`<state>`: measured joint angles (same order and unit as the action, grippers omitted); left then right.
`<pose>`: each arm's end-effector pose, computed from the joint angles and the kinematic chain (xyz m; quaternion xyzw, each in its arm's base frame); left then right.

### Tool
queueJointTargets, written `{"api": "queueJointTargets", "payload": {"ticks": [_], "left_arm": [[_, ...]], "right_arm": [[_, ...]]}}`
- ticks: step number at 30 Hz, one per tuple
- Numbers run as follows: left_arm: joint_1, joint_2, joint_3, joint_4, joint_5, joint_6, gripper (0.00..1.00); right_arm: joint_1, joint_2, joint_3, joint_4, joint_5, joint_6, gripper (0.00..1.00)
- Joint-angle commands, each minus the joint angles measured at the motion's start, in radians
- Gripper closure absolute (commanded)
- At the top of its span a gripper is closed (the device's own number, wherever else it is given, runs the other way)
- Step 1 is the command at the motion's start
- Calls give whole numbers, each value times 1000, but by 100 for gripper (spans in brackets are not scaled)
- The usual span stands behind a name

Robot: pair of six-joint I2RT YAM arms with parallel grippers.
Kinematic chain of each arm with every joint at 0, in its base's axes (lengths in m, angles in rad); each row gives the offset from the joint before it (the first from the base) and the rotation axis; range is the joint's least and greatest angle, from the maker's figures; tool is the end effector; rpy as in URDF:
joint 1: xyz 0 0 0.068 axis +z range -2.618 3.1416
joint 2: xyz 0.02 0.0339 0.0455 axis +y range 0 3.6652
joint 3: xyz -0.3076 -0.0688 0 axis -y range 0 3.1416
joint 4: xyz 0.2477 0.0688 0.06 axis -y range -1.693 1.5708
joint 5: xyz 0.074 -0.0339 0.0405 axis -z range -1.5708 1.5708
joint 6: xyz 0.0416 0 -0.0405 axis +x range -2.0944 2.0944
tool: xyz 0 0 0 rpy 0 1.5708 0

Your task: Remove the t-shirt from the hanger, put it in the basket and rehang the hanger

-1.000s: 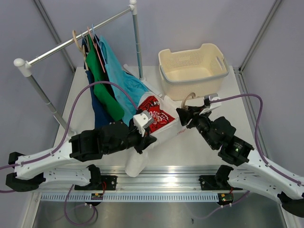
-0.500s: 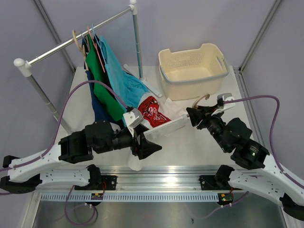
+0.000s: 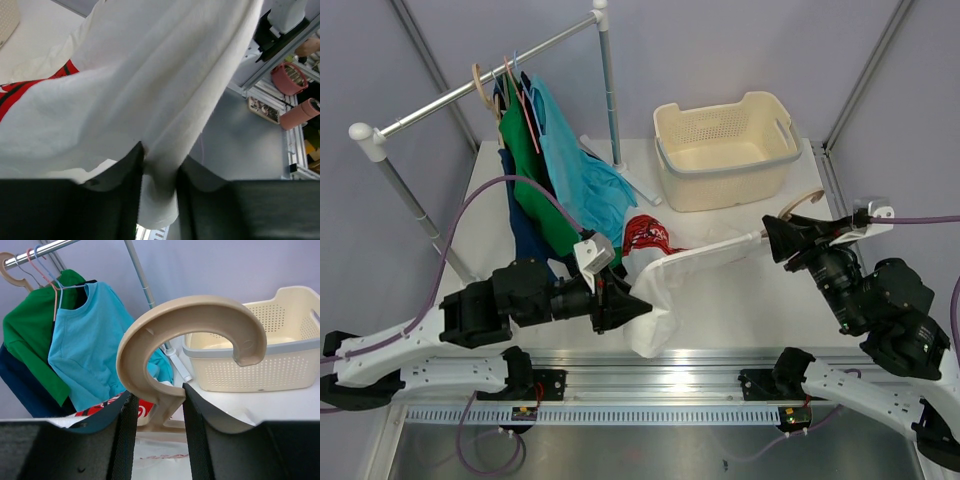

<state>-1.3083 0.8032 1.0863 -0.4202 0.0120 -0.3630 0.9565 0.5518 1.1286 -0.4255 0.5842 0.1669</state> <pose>0.0364 -0.1373 0.4458 0.3467 0.6694 -0.4904 0.4373 0.0420 0.0198 0.4765 -0.0384 0.6600 0.2281 0.7147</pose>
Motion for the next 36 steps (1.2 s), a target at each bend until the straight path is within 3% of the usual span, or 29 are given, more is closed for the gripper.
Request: {"api": "queueJointTargets", "payload": {"ticks": [1, 2, 4, 8, 13, 17, 36], "left_arm": [[-6, 11, -12, 21, 28, -11, 84], [-6, 7, -16, 20, 8, -13, 100], [-6, -15, -29, 17, -12, -27, 100], [-8, -93, -49, -17, -189, -57, 100], [-8, -203, -69, -81, -419, -120, 100], [-8, -277, -81, -103, -506, -166, 100], [-6, -256, -46, -270, -695, -257, 100]], "right_arm": [[1, -32, 62, 18, 26, 14, 100], [1, -36, 65, 11, 58, 11, 100], [-1, -52, 76, -1, 100, 0, 100], [1, -95, 99, -35, 221, -21, 100], [-1, -156, 91, -48, 290, -32, 100], [-1, -219, 60, -30, 313, -56, 100], [1, -339, 106, -47, 388, -95, 100]]}}
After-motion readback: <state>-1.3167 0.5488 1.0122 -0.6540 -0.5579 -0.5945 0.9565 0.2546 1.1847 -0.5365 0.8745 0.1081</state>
